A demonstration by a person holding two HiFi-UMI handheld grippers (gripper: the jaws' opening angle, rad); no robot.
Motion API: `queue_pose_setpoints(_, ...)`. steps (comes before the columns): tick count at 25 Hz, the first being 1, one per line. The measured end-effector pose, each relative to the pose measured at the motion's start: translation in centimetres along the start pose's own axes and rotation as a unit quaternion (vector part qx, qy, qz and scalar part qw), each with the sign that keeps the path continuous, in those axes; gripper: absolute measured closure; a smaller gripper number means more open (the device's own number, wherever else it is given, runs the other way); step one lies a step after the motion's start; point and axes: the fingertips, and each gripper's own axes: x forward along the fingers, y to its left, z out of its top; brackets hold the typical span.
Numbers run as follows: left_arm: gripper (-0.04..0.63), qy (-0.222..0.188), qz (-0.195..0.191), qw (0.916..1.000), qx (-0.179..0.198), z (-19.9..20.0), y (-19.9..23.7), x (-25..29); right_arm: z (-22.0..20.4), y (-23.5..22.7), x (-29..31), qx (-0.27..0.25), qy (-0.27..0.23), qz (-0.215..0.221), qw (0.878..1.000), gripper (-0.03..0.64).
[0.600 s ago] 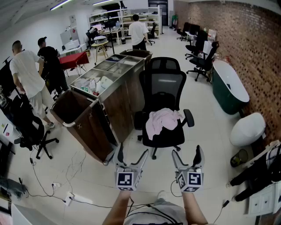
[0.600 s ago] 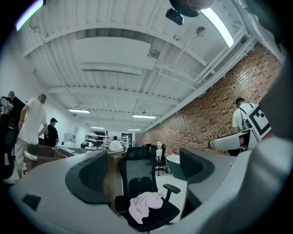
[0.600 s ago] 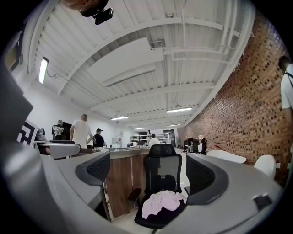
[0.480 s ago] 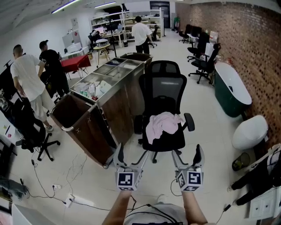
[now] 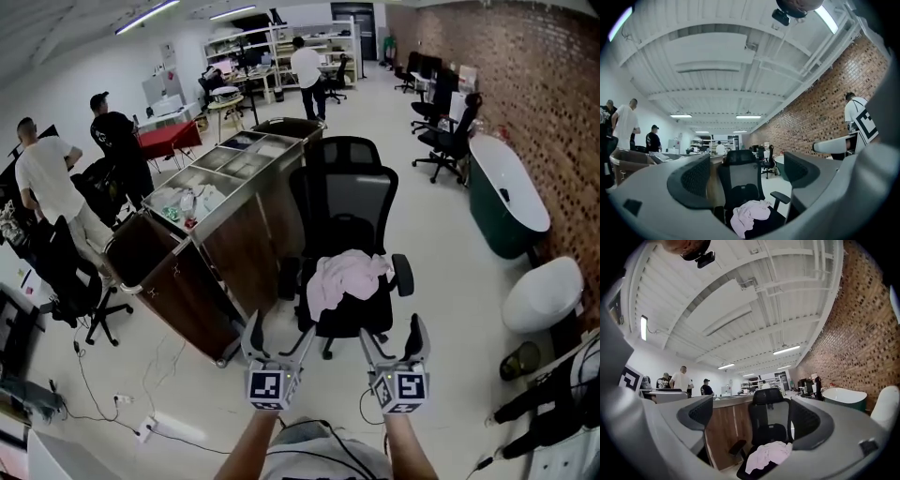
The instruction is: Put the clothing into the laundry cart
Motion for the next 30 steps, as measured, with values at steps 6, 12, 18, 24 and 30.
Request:
queue_pose_setpoints(6, 0.121, 0.008, 0.011, 0.9998, -0.012, -1.7, 0.4, 2.1, -1.2, -1.1, 1.4, -0.009, 0.001, 0.012, 1.000, 0.089)
queue_pose_setpoints(12, 0.121, 0.018, -0.014, 0.9997, 0.011, -4.4, 2.0, 7.3, -3.2, -2.4, 6.3, -0.015, 0.004, 0.003, 1.000, 0.089)
queue_pose_setpoints(18, 0.121, 0.002, -0.027, 0.9996, 0.006, -4.9, 5.2, 16.6, -3.3, -3.6, 16.1, -0.027, -0.001, 0.006, 1.000, 0.089)
queue_pose_setpoints(24, 0.121, -0.007, -0.051, 0.9987, 0.001, -6.3, 10.6, 25.9, -3.1, -3.0, 26.8, -0.043, 0.000, 0.001, 0.999, 0.089)
queue_pose_setpoints(30, 0.121, -0.010, -0.062, 0.9976, -0.030, -8.0, 15.9, 32.4, -5.3, -1.0, 35.3, -0.057, 0.013, 0.021, 0.998, 0.089)
